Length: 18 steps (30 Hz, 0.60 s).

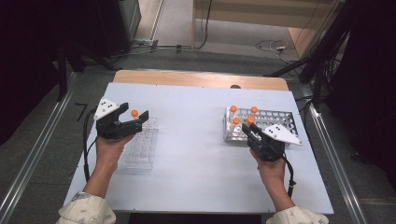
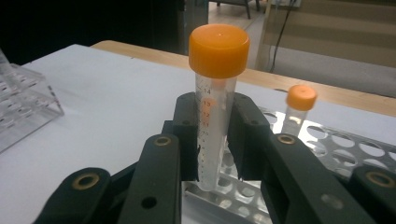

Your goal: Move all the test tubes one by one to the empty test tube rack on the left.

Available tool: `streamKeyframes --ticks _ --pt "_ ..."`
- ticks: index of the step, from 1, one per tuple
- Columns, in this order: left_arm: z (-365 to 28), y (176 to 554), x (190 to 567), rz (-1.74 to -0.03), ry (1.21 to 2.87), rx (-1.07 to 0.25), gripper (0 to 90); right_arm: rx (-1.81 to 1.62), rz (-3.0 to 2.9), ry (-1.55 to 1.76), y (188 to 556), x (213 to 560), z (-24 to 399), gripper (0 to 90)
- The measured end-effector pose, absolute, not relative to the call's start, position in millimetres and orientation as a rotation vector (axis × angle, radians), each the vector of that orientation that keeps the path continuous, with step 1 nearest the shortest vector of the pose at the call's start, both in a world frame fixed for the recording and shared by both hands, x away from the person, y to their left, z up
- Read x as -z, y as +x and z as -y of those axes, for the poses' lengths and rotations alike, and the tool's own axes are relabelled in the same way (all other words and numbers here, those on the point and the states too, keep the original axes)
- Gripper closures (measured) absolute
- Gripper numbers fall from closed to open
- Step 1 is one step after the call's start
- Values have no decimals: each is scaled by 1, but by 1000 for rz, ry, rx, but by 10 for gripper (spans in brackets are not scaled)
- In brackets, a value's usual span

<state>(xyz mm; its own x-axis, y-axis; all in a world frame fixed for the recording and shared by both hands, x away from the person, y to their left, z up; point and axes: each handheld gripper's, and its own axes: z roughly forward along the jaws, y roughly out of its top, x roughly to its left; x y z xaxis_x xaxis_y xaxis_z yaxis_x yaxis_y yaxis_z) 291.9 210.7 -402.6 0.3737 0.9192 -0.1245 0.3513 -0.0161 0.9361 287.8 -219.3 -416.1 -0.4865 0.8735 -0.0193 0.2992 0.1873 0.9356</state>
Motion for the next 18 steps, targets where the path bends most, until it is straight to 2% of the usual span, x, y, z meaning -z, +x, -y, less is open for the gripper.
streamKeyframes --ticks 8,18 --pt "-195 287 400 -1112 1612 -643 186 -1312 -1992 1030 278 422 193 719" --pt "-146 279 407 -984 1717 -540 185 -1333 -2080 967 271 431 169 719"
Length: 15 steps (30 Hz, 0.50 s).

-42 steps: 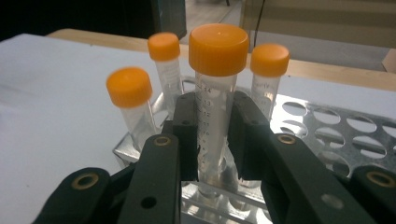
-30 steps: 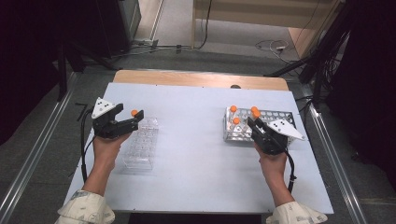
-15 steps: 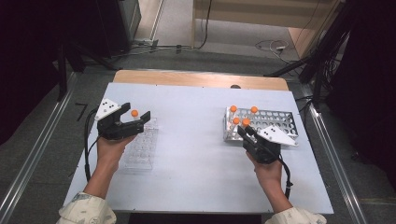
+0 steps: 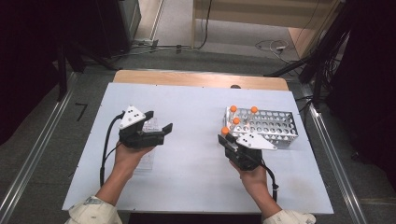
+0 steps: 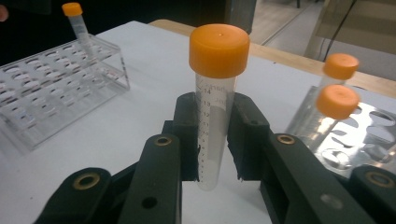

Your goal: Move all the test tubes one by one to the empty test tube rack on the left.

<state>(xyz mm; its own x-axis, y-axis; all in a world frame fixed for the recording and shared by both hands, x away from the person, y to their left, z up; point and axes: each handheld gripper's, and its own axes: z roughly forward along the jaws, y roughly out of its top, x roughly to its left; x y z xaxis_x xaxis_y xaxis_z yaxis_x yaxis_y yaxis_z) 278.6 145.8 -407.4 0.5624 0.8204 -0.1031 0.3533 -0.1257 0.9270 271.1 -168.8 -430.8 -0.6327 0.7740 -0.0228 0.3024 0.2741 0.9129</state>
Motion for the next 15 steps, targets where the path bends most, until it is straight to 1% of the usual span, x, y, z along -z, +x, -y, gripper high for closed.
streamKeyframes --ticks 4,5,9,15 --pt "-131 274 409 -940 1744 -500 186 -1333 -2117 953 268 435 159 719" --pt "-122 271 410 -908 1759 -470 187 -1335 -2125 946 268 436 156 719" --pt "-111 267 411 -873 1779 -429 190 -1343 -2159 919 265 440 147 719" --pt "-98 262 414 -826 1806 -387 218 -1353 -2197 900 263 444 137 719"
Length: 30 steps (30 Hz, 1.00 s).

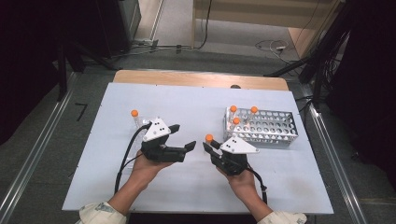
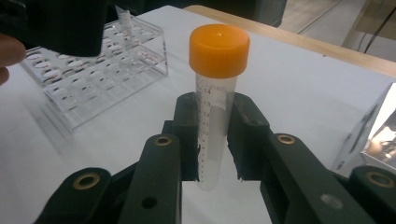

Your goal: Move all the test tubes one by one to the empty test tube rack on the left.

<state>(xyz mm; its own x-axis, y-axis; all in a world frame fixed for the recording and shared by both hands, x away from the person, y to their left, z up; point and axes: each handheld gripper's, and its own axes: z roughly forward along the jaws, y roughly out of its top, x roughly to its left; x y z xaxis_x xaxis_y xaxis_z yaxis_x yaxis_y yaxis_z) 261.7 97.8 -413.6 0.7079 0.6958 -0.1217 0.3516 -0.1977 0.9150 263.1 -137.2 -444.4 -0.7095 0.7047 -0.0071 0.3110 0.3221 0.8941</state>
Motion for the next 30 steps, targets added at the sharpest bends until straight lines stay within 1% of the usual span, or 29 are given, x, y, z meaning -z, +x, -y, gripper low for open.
streamKeyframes --ticks 2,7,11,16,19,20,21,25,30 --pt "-94 261 415 -812 1816 -374 227 -1359 -2211 900 262 446 133 719" --pt "-85 258 417 -769 1831 -348 297 -1368 -2249 853 260 449 122 719" --pt "-82 256 419 -743 1834 -312 392 -1379 -2273 837 258 450 117 719" --pt "-80 255 421 -727 1843 -313 485 -1388 -2288 834 255 450 114 719" --pt "-79 256 422 -715 1849 -307 560 -1389 -2294 833 255 451 113 719" --pt "-79 256 422 -710 1857 -306 560 -1389 -2294 833 255 451 113 719" --pt "-79 256 423 -716 1858 -322 597 -1391 -2295 832 255 451 113 719" --pt "-81 256 424 -727 1849 -328 688 -1394 -2295 831 254 451 113 719" --pt "-81 256 424 -728 1850 -342 702 -1395 -2298 840 254 451 113 719"
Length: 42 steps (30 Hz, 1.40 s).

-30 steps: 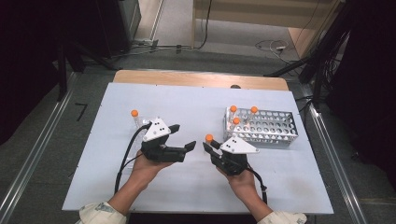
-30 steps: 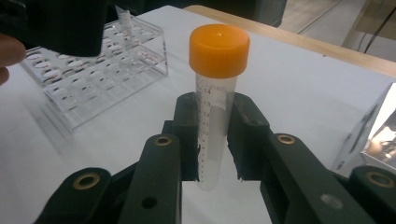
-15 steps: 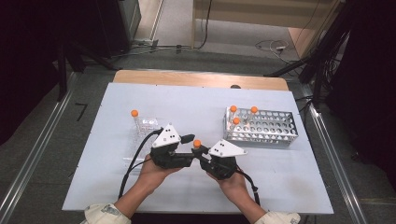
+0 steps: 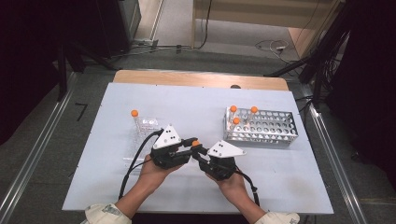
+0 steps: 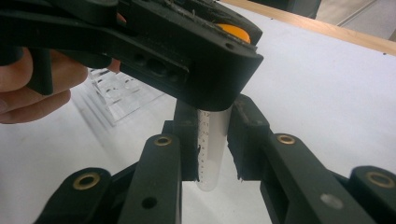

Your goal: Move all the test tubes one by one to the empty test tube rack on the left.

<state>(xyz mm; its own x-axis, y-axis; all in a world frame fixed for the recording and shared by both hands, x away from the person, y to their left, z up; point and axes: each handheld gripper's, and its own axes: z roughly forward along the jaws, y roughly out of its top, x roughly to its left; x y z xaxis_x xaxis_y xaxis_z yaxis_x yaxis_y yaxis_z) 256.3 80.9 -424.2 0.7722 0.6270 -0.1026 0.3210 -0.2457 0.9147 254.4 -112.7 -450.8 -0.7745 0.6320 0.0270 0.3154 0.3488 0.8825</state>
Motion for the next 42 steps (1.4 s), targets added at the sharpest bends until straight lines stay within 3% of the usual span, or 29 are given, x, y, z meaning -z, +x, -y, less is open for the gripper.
streamKeyframes --ticks 4,7,10,13,32,42 --pt "-82 256 423 -727 1844 -343 708 -1408 -2297 842 254 450 113 711" --pt "-84 256 422 -725 1838 -340 709 -1431 -2291 843 255 449 114 638" --pt "-89 257 418 -739 1826 -354 709 -1432 -2294 839 256 447 116 398" --pt "-101 259 413 -764 1806 -367 709 -1414 -2296 842 258 447 120 273" --pt "-206 273 377 -1011 1586 -510 709 -1396 -2249 913 266 443 139 259" --pt "-234 278 382 -1125 1556 -612 708 -1380 -2253 928 268 444 141 201"
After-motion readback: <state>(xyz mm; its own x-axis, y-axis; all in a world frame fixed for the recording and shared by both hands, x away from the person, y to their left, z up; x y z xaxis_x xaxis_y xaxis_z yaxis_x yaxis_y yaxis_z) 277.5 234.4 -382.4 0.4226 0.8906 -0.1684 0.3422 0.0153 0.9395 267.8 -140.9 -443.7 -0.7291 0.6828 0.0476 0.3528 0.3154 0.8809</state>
